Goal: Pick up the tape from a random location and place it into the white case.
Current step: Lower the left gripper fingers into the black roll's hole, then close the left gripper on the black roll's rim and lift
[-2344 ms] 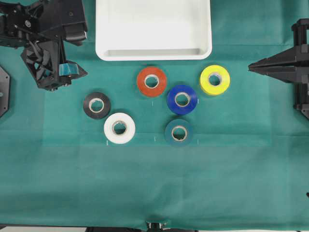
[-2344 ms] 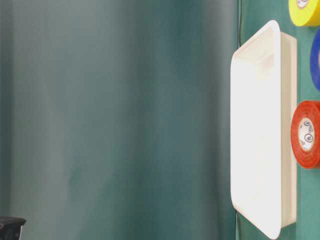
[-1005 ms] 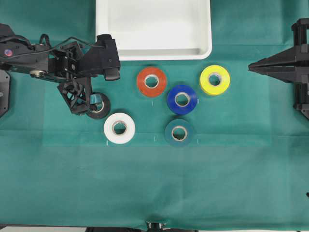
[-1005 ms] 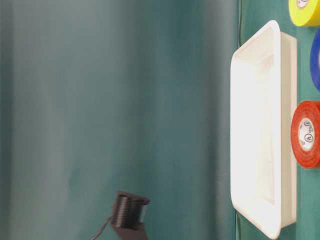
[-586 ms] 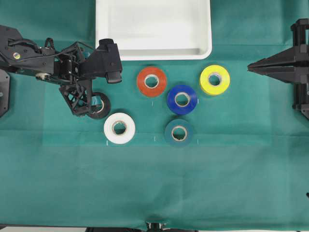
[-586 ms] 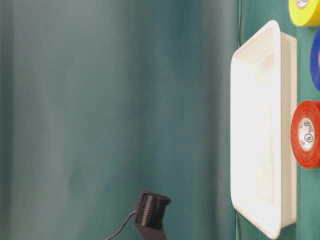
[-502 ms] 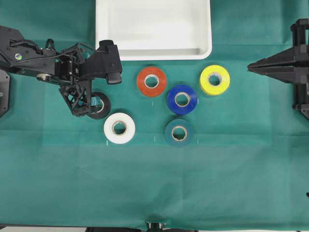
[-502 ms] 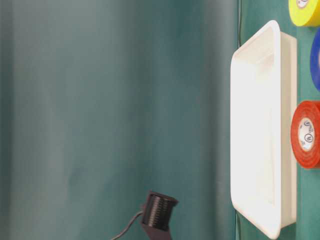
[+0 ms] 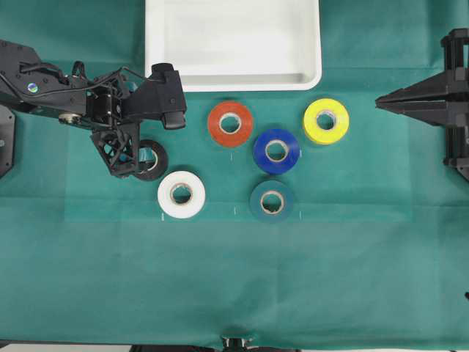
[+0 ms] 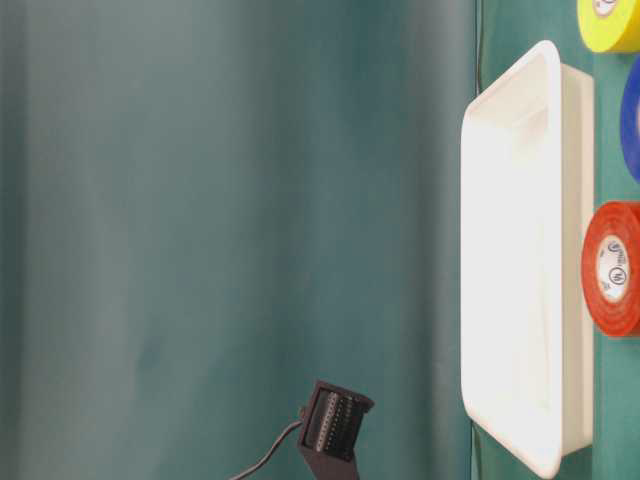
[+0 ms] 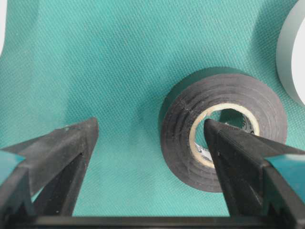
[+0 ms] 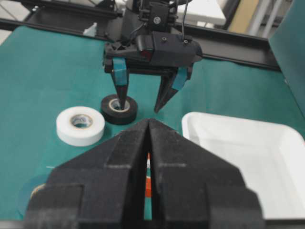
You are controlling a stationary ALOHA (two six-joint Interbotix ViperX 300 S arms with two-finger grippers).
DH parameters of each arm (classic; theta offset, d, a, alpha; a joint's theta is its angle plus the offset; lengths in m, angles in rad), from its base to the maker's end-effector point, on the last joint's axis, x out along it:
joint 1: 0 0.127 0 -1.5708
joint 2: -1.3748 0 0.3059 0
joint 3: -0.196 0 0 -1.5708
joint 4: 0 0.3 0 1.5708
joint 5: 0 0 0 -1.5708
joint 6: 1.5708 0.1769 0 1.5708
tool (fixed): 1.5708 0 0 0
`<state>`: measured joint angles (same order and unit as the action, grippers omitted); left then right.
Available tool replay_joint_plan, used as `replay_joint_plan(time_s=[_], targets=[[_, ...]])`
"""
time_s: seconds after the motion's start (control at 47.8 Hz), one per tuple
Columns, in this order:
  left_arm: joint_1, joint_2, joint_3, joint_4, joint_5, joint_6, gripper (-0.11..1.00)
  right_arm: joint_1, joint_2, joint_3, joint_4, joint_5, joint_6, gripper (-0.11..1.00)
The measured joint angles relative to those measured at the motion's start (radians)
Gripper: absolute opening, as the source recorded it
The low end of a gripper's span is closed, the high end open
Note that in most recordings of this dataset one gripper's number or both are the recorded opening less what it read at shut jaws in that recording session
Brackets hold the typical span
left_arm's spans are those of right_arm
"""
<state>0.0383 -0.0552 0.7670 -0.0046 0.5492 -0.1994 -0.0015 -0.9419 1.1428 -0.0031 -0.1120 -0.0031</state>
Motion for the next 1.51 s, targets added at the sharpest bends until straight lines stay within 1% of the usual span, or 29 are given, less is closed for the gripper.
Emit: replay_joint_plan(time_s=[0.251,0.293,0.335,0.377,0.419,0.46,0.481,0.565,0.607,0.628,1.277,1.507], targets=[[0.000,0.000,0.006,0.000,0.000,0.000,0.98,0.000,0.003,0.000,-0.002,0.000,0.000,0.00],[0.000,0.000,0.006,0.000,0.000,0.000,0.96,-0.002,0.003,0.000,-0.002,0.000,0.000,0.00],[0.000,0.000,0.006,0.000,0.000,0.000,0.92,0.000,0.003,0.000,-0.002,0.000,0.000,0.00],[0.000,-0.002,0.005,0.000,0.000,0.000,0.84,-0.002,0.002,0.000,-0.002,0.000,0.000,0.00],[0.000,-0.002,0.005,0.000,-0.003,0.000,0.73,0.000,0.002,0.000,-0.002,0.000,0.000,0.00],[0.000,-0.002,0.005,0.000,-0.006,0.000,0.61,0.000,0.003,0.000,-0.002,0.000,0.000,0.00],[0.000,-0.002,0.005,0.000,-0.011,0.000,0.53,0.000,0.003,0.000,-0.002,0.000,0.000,0.00],[-0.003,-0.002,0.005,-0.002,-0.018,0.000,0.29,0.000,0.003,0.000,-0.002,0.000,-0.002,0.00],[-0.003,-0.002,0.005,-0.002,-0.020,0.000,0.20,0.000,0.002,0.000,-0.002,0.000,-0.002,0.00],[-0.003,-0.002,0.005,-0.002,-0.018,0.000,0.19,0.000,0.002,0.000,-0.002,0.000,-0.002,0.00],[-0.015,-0.003,0.005,-0.002,-0.018,0.000,0.19,0.000,0.003,0.000,-0.002,0.009,-0.002,0.00],[-0.018,-0.032,0.005,-0.003,-0.017,0.000,0.19,0.000,0.003,0.000,-0.002,0.009,-0.002,0.00]])
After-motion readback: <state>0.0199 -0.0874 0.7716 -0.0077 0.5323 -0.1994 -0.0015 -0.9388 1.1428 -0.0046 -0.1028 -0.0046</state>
